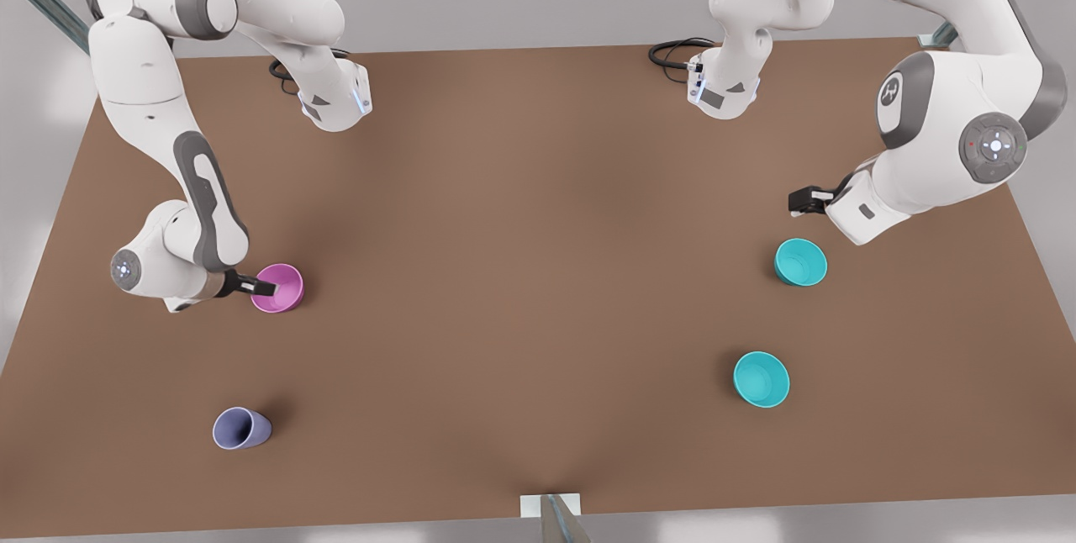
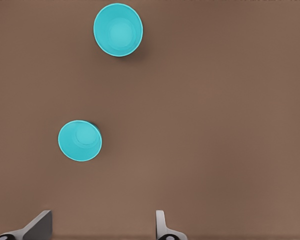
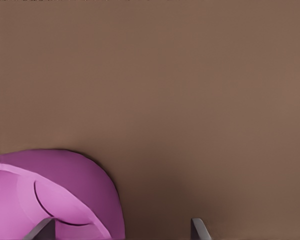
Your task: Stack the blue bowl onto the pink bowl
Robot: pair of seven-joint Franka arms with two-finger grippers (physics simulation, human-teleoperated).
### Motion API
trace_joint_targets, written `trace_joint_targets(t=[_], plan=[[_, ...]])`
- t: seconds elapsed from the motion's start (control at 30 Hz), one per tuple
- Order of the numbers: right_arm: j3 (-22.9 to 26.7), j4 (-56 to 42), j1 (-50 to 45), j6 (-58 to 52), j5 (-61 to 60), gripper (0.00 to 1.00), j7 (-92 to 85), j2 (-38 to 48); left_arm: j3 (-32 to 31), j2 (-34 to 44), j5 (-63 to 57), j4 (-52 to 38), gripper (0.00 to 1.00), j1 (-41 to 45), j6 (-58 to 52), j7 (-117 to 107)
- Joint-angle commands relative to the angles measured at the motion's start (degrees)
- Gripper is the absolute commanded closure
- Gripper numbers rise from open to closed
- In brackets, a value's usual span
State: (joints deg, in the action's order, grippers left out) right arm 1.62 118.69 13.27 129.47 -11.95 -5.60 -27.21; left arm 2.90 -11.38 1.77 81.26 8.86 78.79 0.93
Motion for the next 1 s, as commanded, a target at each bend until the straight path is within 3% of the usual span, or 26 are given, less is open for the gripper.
trace_joint_targets(t=[0.0,0.03,0.1,0.13,0.2,0.37,0.5,0.63,0.73,0.87,0.97], plan=[[-0.12,-0.21,0.0,-1.41,-1.23,0.09,-0.46,0.14,0.0,-0.22,-0.01,-1.1,0.0,-0.07,-0.04,-0.31],[-0.12,-0.21,0.0,-1.5,-1.23,0.32,-0.64,0.14,0.0,-0.22,-0.1,-1.19,0.0,0.02,-0.3,-0.22],[-0.21,-0.3,0.0,-1.5,-1.23,0.55,-1.08,-0.21,0.09,-0.4,-0.36,-1.19,0.0,-0.07,-0.3,-0.31],[-0.38,-0.38,0.0,-1.5,-1.23,0.66,-1.25,-0.39,0.09,-0.49,-0.36,-1.1,0.0,-0.07,-0.3,-0.31],[-0.56,-0.47,0.18,-2.11,-1.23,0.78,-1.51,-0.39,0.09,-0.4,-0.36,-1.1,0.0,-0.07,-1.62,-0.23],[-2.4,-3.2,0.18,-10.46,-3.6,0.79,-4.59,1.63,0.09,-0.13,-0.36,-1.19,0.0,-0.07,-3.03,-0.23],[-13.83,-6.53,-1.31,-12.4,-9.93,0.79,6.82,2.69,0.09,-0.31,-0.28,-1.28,0.0,-0.07,-4.7,0.21],[-13.83,-19.19,-18.97,-10.2,-15.03,0.79,28.18,-3.81,0.09,-0.31,-0.28,-1.28,0.0,-0.07,-4.52,-0.14],[-13.57,-33.16,-29.35,-6.51,-14.68,0.79,38.64,-15.58,0.09,-0.31,-0.19,-1.36,0.0,-0.07,-4.61,-0.14],[-12.25,-47.84,-36.29,-6.07,-14.33,0.79,47.53,-26.22,0.09,-1.1,-0.1,-3.2,0.0,-0.24,-4.43,-0.84],[-10.76,-50.39,-38.49,-4.84,-14.33,0.79,48.76,-29.21,2.63,-5.14,5.26,-5.32,0.0,-0.86,-3.91,-6.38]])
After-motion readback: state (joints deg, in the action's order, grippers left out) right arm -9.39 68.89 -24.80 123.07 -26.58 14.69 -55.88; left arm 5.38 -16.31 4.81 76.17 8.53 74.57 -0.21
